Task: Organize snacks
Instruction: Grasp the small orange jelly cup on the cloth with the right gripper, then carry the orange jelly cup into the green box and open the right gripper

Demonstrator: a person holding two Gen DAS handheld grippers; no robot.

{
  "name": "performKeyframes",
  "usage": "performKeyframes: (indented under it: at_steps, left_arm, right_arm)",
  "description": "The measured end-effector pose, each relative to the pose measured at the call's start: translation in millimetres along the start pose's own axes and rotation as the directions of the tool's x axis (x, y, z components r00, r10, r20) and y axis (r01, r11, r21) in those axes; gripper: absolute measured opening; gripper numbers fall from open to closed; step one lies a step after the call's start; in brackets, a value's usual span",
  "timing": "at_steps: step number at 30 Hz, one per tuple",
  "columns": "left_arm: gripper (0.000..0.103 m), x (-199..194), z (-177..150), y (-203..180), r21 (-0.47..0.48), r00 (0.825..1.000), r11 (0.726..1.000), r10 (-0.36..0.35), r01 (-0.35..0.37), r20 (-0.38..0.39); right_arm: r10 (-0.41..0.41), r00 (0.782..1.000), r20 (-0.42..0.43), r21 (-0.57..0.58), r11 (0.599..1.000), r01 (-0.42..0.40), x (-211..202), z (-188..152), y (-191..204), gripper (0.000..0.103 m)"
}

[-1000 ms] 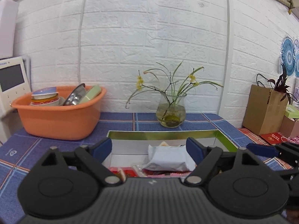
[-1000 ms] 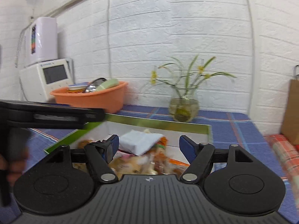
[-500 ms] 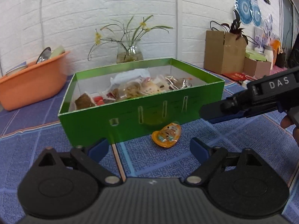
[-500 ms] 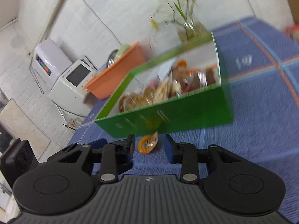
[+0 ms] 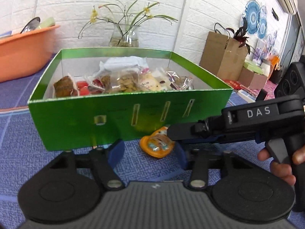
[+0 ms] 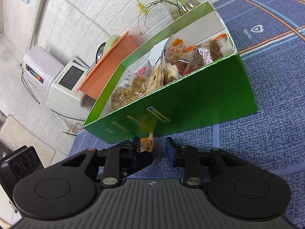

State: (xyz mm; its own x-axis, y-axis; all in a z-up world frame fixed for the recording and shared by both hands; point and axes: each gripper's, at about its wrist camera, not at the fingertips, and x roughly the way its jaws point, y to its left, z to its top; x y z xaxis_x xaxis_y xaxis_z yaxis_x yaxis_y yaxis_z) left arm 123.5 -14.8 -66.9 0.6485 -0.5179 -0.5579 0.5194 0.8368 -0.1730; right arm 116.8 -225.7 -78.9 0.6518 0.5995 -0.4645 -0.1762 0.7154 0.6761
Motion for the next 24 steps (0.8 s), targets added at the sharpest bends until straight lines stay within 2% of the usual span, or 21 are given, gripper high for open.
performKeyframes:
  at_steps: [1,4,6,12,19,24]
  left_arm:
    - [0.026,-1,0,-1,0.004,1.0,1.0,-0.006,0.006,-0.004]
    - [0.026,-2,-2,-9,0.039,1.0,0.999,-0.021,0.022,-0.018]
    - [0.026,-2,-3,-15,0.055,1.0,0.998,-0.009,0.01,-0.018]
    - [0.027,-15,-5,-17,0.044,1.0,0.999,-0.019,0.019,-0.011]
    - [0.027,-57,0,-30,0.098,0.996,0.995,0.024,-0.032,0.081]
    - [0.027,-77,11,-35,0.116,0.989,0.991,0.054,-0.07,0.141]
  right_arm:
    - [0.007,1.0,-0.003,0.004,1.0,-0.007,1,0,-1,0.049]
    - [0.023,1.0,-0.015,0.019,1.0,-0.022,4,-1,-3,0.028]
    - [0.04,0.999,-0.017,0.039,0.998,-0.039,7,-2,-6,0.02]
    - [0.043,0.999,0.005,-0.033,0.999,-0.042,-5,-9,6,0.019]
    - [0.111,0.992,0.053,-0.113,0.988,-0.104,-24,-12,35,0.019]
    - [0.133,0.988,0.077,-0.197,0.974,-0.115,-31,-3,60,0.019]
